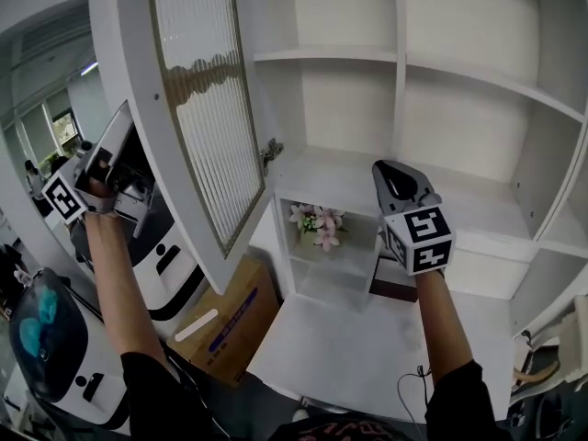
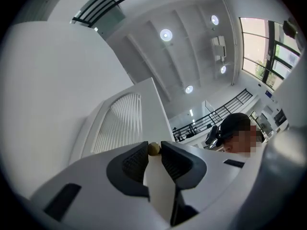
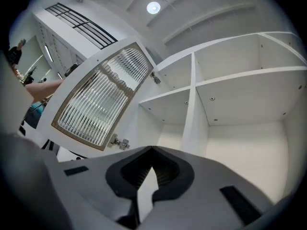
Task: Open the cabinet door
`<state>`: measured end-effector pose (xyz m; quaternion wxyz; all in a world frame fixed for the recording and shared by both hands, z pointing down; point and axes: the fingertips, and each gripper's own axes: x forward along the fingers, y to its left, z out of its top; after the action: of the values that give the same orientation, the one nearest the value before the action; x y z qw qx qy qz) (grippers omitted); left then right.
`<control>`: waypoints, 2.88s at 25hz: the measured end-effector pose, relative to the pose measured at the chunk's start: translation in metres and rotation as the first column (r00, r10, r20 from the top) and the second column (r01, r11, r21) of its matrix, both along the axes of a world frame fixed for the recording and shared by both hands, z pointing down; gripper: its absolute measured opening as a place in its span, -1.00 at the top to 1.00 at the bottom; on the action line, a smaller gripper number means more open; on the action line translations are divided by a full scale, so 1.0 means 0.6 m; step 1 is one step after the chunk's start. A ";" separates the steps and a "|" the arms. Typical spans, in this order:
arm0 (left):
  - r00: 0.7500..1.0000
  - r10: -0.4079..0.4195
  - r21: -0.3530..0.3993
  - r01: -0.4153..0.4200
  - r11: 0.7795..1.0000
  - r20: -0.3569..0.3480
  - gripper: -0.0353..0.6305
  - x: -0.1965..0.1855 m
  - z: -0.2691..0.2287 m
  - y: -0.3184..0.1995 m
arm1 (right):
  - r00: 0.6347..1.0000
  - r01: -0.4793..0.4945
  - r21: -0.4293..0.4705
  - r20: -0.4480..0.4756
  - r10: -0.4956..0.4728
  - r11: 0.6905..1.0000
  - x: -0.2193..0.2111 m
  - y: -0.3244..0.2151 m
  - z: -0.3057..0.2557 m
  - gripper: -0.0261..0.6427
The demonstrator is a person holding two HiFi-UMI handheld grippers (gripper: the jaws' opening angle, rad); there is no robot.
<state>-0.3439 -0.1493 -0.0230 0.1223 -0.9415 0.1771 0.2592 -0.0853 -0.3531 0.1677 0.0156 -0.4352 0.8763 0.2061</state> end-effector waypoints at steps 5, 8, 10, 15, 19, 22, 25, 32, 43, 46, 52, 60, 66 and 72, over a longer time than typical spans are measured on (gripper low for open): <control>0.998 -0.001 -0.011 0.000 1.000 -0.062 0.61 -0.059 0.001 -0.012 | 1.000 0.012 -0.007 -0.004 -0.012 1.000 -0.016 -0.006 0.010 0.88; 0.996 -0.019 -0.013 0.018 1.000 -0.089 0.61 -0.077 0.004 -0.021 | 1.000 0.018 -0.015 -0.009 -0.018 1.000 -0.024 -0.013 0.019 0.88; 0.996 -0.033 -0.011 0.032 0.999 -0.086 0.61 -0.078 0.004 -0.021 | 1.000 0.017 -0.019 -0.008 -0.017 1.000 -0.025 -0.014 0.021 0.88; 0.994 -0.063 -0.009 0.062 0.998 -0.090 0.60 -0.077 0.003 -0.020 | 1.000 0.009 -0.017 0.002 -0.009 1.000 -0.018 -0.011 0.018 0.88; 0.973 -0.204 0.007 0.206 0.979 -0.105 0.60 -0.087 0.003 -0.018 | 1.000 0.010 -0.021 0.005 -0.010 1.000 -0.014 -0.009 0.020 0.88; 0.862 -0.495 0.062 0.503 0.862 -0.106 0.60 -0.099 -0.003 -0.007 | 1.000 0.010 -0.023 0.007 -0.009 1.000 -0.010 -0.007 0.022 0.88; 0.594 -0.798 0.147 0.803 0.578 -0.105 0.68 -0.109 -0.007 0.016 | 1.000 0.014 -0.023 0.011 -0.014 1.000 -0.007 -0.003 0.022 0.88; 0.301 -0.943 0.292 0.923 0.250 -0.143 0.85 -0.048 -0.017 0.077 | 0.999 0.034 -0.022 0.021 -0.034 0.999 -0.006 0.014 0.020 0.88; 0.370 -0.919 0.448 0.850 0.276 -0.135 0.85 0.197 -0.033 0.060 | 0.997 -0.049 -0.011 0.059 0.049 0.999 0.108 0.051 0.013 0.88; 0.468 -0.879 0.470 0.798 0.377 -0.088 0.85 0.296 -0.012 0.020 | 0.990 -0.119 -0.019 0.069 0.120 0.993 0.171 0.063 0.019 0.88; 0.629 -0.776 0.377 0.727 0.573 -0.034 0.85 0.445 0.056 -0.073 | 0.964 -0.257 -0.035 0.064 0.259 0.966 0.299 0.092 0.042 0.88; 0.769 -0.638 0.253 0.609 0.752 0.045 0.85 0.580 0.142 -0.135 | 0.885 -0.457 -0.051 0.073 0.460 0.888 0.456 0.154 0.062 0.88; 0.786 -0.617 0.280 0.584 0.762 0.039 0.85 0.602 0.145 -0.128 | 0.860 -0.498 -0.048 0.101 0.500 0.866 0.480 0.179 0.060 0.88; 0.812 -0.581 0.250 0.551 0.796 0.058 0.85 0.625 0.165 -0.147 | 0.837 -0.536 -0.032 0.110 0.536 0.844 0.501 0.197 0.060 0.88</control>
<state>0.0309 -0.2377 0.0762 0.3098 -0.8405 0.4123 0.1661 0.2152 -0.2347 0.2038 0.0077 -0.6740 0.7173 0.1767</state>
